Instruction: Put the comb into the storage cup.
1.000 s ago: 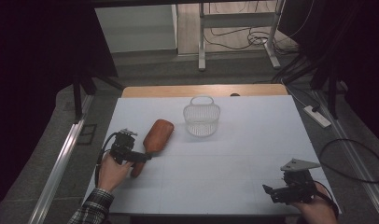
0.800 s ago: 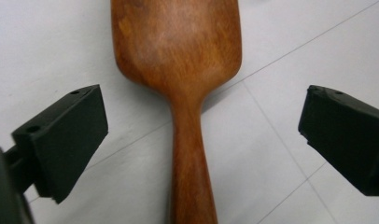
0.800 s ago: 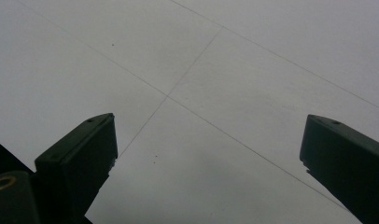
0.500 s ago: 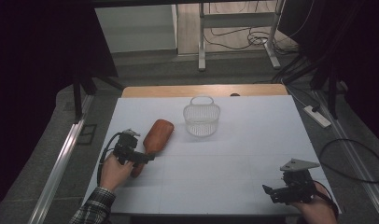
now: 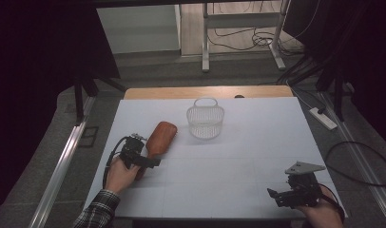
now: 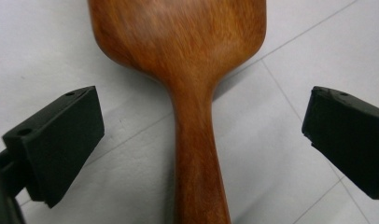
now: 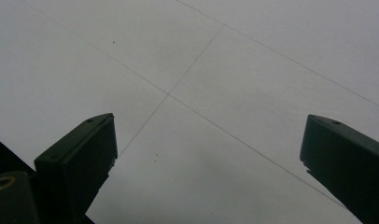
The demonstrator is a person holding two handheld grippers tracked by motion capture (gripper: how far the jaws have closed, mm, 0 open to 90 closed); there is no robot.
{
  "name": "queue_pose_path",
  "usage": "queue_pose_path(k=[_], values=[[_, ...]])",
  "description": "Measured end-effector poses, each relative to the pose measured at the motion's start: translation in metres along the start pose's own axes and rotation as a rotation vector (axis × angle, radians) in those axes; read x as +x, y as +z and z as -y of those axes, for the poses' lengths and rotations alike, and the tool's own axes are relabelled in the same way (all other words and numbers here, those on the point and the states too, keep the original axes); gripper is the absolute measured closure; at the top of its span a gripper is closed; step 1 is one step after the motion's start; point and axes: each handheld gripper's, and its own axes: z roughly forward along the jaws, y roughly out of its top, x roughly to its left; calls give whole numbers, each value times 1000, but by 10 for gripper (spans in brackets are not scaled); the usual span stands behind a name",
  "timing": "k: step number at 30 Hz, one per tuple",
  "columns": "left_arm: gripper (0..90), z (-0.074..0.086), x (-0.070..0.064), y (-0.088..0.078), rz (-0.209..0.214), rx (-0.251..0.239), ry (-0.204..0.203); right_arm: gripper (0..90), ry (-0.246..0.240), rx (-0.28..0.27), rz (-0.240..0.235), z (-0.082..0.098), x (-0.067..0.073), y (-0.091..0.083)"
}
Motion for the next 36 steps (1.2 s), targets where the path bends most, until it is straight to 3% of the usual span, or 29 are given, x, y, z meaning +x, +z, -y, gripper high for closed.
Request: queue_pose_path(k=[5, 8, 12, 16, 22, 27, 31, 36], values=[[0, -1, -2, 2, -17, 20, 8, 39, -1, 1, -1, 0, 0, 0], [0, -2, -4, 3, -51, 37, 15, 39, -1, 3, -2, 0, 0, 0], [0, -3, -3, 3, -44, 43, 10, 39, -1, 5, -2, 0, 0, 0], [15, -4, -6, 3, -79, 50, 34, 39, -1, 6, -3, 0, 0, 1], [249, -4, -7, 3, -109, 69, 40, 39, 0, 8, -4, 0, 0, 1], [471, -5, -6, -2, -104, 49, 33, 39, 0, 8, -5, 0, 0, 1], [555, -5, -6, -2, -91, 49, 37, 39, -1, 11, -6, 0, 0, 1], [624, -6, -7, 1, -105, 63, 41, 39, -1, 13, -6, 0, 0, 1]])
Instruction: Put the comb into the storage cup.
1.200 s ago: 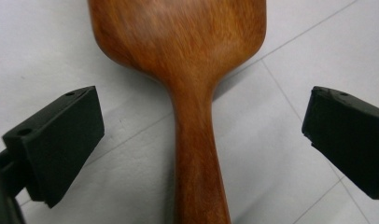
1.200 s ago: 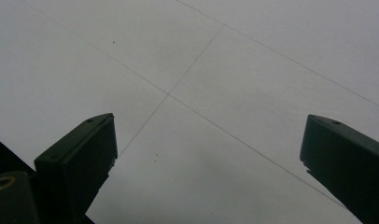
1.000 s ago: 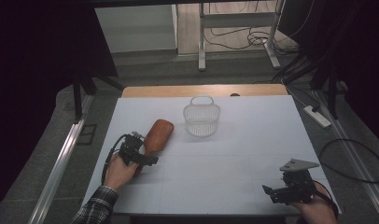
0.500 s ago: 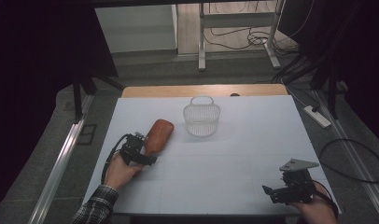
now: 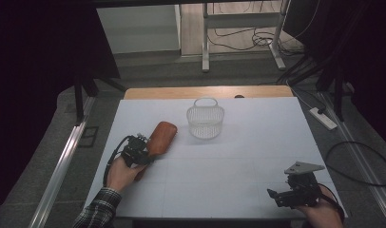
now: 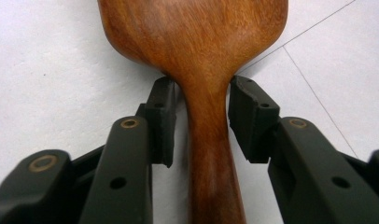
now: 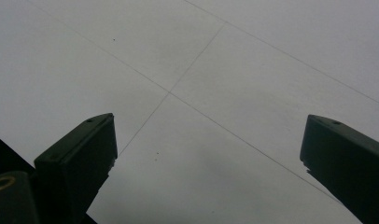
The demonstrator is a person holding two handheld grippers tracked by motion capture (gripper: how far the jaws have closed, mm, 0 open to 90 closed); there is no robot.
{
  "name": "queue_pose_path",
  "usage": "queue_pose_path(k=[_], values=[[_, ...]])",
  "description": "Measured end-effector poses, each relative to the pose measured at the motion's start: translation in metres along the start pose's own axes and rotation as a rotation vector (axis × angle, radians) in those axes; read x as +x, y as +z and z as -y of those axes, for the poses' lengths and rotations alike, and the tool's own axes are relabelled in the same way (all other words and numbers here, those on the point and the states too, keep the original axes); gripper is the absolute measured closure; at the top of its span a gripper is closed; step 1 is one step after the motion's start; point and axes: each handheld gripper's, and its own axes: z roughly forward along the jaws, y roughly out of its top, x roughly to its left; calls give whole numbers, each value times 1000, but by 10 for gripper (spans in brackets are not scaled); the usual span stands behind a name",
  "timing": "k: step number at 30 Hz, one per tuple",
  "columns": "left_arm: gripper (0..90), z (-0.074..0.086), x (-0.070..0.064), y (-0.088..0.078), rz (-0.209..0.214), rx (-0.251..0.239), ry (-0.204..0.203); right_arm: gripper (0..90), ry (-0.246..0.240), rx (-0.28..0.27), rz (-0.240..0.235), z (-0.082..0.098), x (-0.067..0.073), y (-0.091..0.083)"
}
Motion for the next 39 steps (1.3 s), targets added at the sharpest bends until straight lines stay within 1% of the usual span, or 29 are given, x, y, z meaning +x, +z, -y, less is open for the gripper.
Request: queue_pose_path(k=[3, 6, 10, 13, 14, 17, 18, 20, 21, 23, 25, 26, 27, 31, 37, 39], values=[[647, 0, -1, 1, -11, 7, 7, 39, -1, 1, -1, 0, 0, 0], [669, 0, 0, 1, -6, 5, -4, 39, -1, 2, -3, 0, 0, 0], [705, 3, 5, 1, 17, -5, -25, 39, 0, 2, -3, 0, 0, 0], [711, 4, 8, 1, 43, -17, -42, 39, -1, 1, -3, 0, 0, 0], [712, 4, 8, 1, 44, -20, -45, 39, 0, 1, -3, 0, 0, 0], [714, 4, 8, 0, 39, -28, -38, 39, 0, 1, -4, 0, 0, 0], [714, 5, 8, 0, 44, -39, -40, 39, -1, 1, -3, 0, 0, 0], [714, 6, 9, 0, 53, -43, -44, 39, -1, 1, -4, 0, 0, 0], [715, 6, 11, -1, 69, -51, -55, 39, -2, 1, -4, 0, 0, 0], [715, 7, 13, -2, 74, -57, -60, 39, -1, -1, -3, 0, 0, 0], [714, 7, 13, -3, 73, -63, -57, 40, -1, -1, -3, 0, 0, 0], [714, 8, 12, -4, 61, -73, -41, 40, -1, -1, -3, 0, 0, 0], [714, 8, 12, -4, 60, -78, -36, 40, -1, -2, -3, 0, 0, 0], [715, 10, 14, -10, 70, -115, -37, 40, -1, -4, -1, 0, 0, 0], [714, 12, 13, -15, 74, -144, -28, 40, 0, -6, 0, 0, 0, -1], [714, 13, 12, -18, 76, -154, -18, 40, -2, -8, -1, 0, 0, -1]])
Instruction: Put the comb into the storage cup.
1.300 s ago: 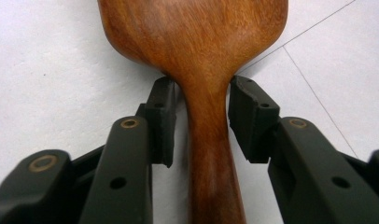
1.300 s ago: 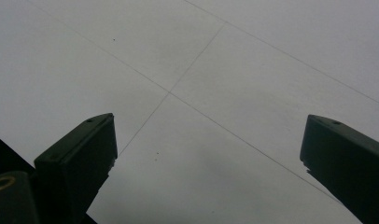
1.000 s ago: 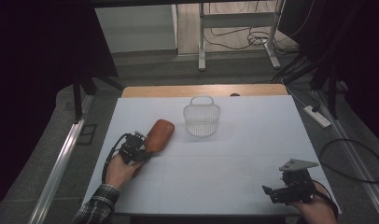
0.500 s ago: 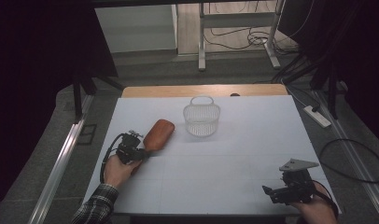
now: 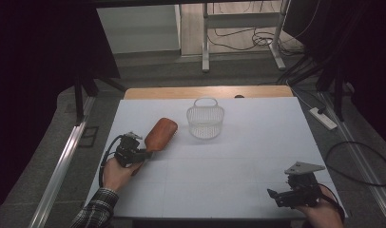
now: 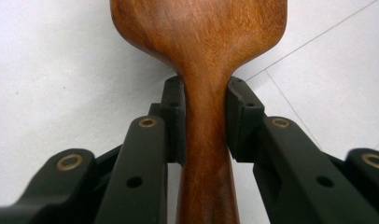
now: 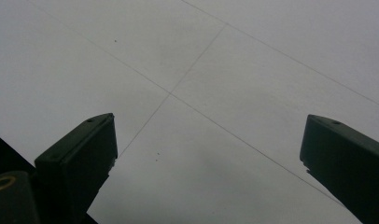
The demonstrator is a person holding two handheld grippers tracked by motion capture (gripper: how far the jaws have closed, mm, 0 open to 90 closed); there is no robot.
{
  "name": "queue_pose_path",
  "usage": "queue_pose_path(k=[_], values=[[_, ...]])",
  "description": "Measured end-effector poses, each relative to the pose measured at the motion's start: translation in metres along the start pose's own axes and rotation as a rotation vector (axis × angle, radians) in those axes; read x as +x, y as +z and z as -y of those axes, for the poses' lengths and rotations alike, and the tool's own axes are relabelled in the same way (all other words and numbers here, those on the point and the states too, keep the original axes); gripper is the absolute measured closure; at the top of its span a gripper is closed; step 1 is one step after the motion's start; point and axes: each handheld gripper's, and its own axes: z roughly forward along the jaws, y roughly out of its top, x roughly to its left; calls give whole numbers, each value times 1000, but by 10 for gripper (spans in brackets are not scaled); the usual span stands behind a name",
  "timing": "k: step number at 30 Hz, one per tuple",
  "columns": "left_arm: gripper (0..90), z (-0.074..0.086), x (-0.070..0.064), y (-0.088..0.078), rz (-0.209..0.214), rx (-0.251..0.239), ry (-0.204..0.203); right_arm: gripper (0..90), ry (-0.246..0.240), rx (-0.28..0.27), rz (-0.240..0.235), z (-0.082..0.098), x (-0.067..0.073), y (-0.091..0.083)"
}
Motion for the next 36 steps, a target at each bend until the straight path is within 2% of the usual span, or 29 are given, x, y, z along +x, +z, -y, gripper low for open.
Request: queue_pose_path(k=[6, 12, 15, 22, 32, 36], values=[[714, 2, -4, -9, 6, -38, 8, 27, 5, -16, -16, 0, -1, -2], [713, 6, -7, -20, 9, -86, 22, 0, 11, -58, -32, 2, -2, -5], [713, 7, -10, -24, 13, -99, 30, 0, 31, -88, -18, 2, -3, -8], [713, 7, -18, -31, 12, -134, 48, 0, 39, -161, -41, 2, -2, -11], [712, 9, -27, -37, 20, -167, 62, 0, 37, -235, -115, -7, -1, -14], [713, 11, -32, -42, 32, -187, 60, 0, 29, -263, -171, -14, 1, -14]])
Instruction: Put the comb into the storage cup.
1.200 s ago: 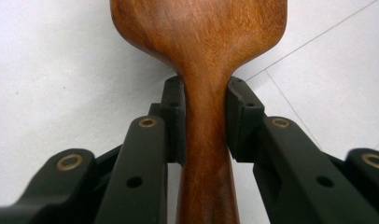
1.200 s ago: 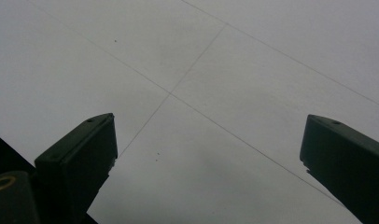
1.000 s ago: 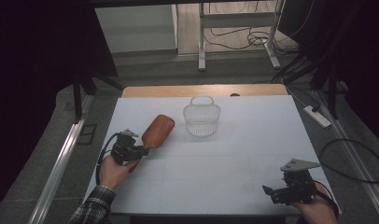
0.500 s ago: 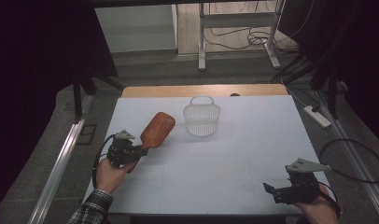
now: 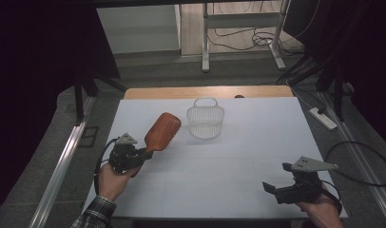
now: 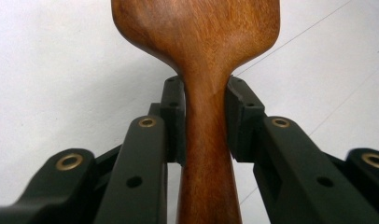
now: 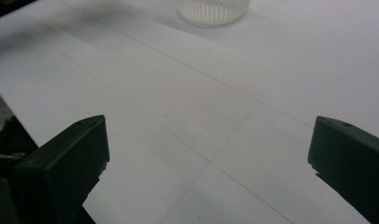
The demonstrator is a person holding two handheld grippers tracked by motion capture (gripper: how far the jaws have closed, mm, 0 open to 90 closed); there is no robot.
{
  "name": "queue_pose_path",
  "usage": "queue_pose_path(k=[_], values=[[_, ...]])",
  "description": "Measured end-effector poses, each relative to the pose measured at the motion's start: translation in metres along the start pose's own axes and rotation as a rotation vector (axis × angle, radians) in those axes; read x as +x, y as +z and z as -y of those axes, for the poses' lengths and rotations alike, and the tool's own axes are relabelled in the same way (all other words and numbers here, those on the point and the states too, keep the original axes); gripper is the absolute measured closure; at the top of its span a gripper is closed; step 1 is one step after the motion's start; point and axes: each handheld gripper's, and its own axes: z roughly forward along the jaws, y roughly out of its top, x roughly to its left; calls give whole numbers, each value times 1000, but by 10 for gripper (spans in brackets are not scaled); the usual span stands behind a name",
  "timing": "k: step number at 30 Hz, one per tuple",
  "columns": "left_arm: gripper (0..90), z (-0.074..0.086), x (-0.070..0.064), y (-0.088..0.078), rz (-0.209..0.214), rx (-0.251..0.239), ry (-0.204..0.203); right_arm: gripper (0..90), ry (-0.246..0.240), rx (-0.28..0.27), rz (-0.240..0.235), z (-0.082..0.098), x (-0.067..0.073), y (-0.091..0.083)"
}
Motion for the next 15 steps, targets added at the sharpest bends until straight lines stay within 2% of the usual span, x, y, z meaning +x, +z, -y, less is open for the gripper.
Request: queue_pose_path(k=[1, 10, 15], values=[[712, 0, -1, -1, 4, -2, 0, 0, 3, -11, -18, -2, 1, 1], [712, 3, -16, -8, 24, -32, 14, 0, -17, -34, -77, -15, 7, 11], [712, 5, -23, -11, 34, -43, 20, 0, 19, -48, -117, -22, 9, 15]])
